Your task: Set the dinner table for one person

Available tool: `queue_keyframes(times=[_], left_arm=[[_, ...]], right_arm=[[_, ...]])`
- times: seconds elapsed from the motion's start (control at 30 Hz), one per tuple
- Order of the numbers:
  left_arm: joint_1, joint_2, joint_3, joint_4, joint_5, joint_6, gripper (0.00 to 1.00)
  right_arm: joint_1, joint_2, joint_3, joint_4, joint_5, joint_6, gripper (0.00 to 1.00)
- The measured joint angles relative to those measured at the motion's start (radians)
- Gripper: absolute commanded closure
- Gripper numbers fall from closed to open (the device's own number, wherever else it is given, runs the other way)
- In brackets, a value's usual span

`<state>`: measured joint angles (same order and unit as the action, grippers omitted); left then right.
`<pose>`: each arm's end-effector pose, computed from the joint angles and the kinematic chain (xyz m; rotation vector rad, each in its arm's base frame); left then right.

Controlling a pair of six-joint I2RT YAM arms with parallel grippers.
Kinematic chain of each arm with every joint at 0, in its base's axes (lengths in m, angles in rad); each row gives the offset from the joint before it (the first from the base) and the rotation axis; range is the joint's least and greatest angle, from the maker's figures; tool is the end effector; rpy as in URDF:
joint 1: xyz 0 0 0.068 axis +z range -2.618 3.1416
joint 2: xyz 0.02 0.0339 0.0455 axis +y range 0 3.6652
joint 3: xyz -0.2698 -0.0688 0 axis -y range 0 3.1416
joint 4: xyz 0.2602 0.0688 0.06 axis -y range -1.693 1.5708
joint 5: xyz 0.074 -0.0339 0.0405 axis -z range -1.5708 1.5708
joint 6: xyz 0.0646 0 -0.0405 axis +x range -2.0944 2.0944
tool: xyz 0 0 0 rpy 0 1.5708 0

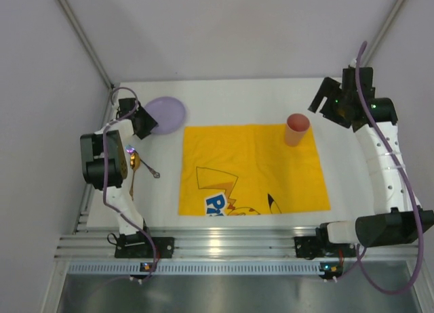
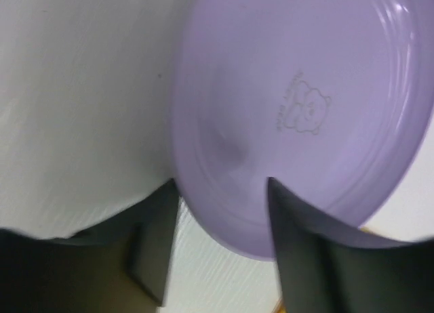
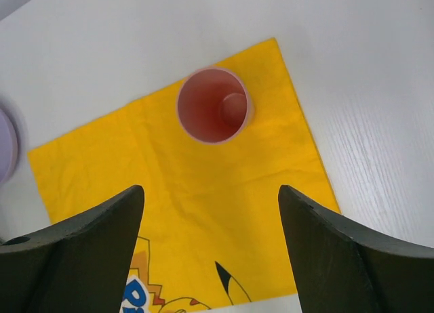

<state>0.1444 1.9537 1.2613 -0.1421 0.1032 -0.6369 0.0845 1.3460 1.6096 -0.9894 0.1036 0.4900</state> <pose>0.4485 0.0585 0.1414 -0.8802 2.2643 -0.3501 0.2983 0.0186 0.4105 0.5151 2.2399 0.1784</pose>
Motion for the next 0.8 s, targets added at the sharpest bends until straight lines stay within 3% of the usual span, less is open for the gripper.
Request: queue_keyframes(times=[0.07, 0.1, 0.13, 0.4, 0.6, 0.8], left_arm=[[0.000, 0.039, 0.028, 0.005, 0.009, -0.008, 0.70], [0.000, 0.054, 0.041, 0.012, 0.020, -0.014, 0.89], [0.001, 0.068, 0.059, 0.010, 0.019, -0.018, 1.00], [0.004, 0.098, 0.104, -0.009, 0.101, -0.010, 1.00], [-0.023, -0.028, 0.061, -0.072, 0.206, 0.045, 1.00], [-0.247, -0.245, -0.011, -0.111, 0.238, 0.127, 1.00]], right_arm=[[0.000, -0.010, -0.027, -0.012, 0.001, -0.001, 0.20], [0.000, -0.010, -0.035, -0.019, 0.001, -0.001, 0.20], [0.000, -0.010, -0.048, -0.025, 0.001, -0.003, 0.20], [0.000, -0.010, -0.066, -0.051, 0.000, -0.008, 0.23], [0.000, -0.023, -0.063, -0.052, -0.014, -0.003, 0.20], [0.000, -0.078, -0.056, -0.056, -0.050, 0.010, 0.16]])
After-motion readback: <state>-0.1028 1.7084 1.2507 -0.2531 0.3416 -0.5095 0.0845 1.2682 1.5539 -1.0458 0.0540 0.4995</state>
